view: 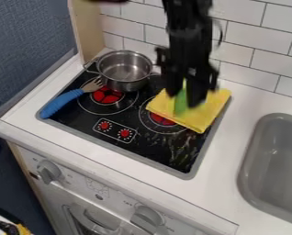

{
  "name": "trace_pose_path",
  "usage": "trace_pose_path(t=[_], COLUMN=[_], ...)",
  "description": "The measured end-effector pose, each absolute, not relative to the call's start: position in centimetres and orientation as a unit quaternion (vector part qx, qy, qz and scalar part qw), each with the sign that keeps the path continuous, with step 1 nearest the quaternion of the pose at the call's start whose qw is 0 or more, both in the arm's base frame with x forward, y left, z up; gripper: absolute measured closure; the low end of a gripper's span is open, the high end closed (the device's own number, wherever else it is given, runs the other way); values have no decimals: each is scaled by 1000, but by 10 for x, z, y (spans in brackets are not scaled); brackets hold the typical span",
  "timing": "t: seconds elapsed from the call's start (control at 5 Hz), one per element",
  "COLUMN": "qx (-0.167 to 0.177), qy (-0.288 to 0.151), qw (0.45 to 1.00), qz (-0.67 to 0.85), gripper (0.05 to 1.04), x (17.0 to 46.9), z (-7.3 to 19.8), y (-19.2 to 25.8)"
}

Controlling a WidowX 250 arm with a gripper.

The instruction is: Put the green object on top of the yellow cloth

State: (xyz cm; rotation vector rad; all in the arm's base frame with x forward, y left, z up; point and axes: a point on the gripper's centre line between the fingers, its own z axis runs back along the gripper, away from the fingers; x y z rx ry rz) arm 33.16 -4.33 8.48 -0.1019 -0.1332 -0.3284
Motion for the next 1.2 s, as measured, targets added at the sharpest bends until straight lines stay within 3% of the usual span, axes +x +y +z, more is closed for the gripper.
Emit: trace_pose_path(t=[0.2, 0.6, 0.8, 1.0, 1.2], qx=[-71, -59, -59, -60, -64], qy=[-57, -39, -30, -30, -27], qw=[987, 991, 992, 991, 991], qz=[-135, -113, -111, -115, -118], gripper=[498, 498, 433, 146, 74], x=[354, 378, 377, 377, 376], z=[78, 64, 61, 61, 61], y=[-35, -29, -29, -30, -30])
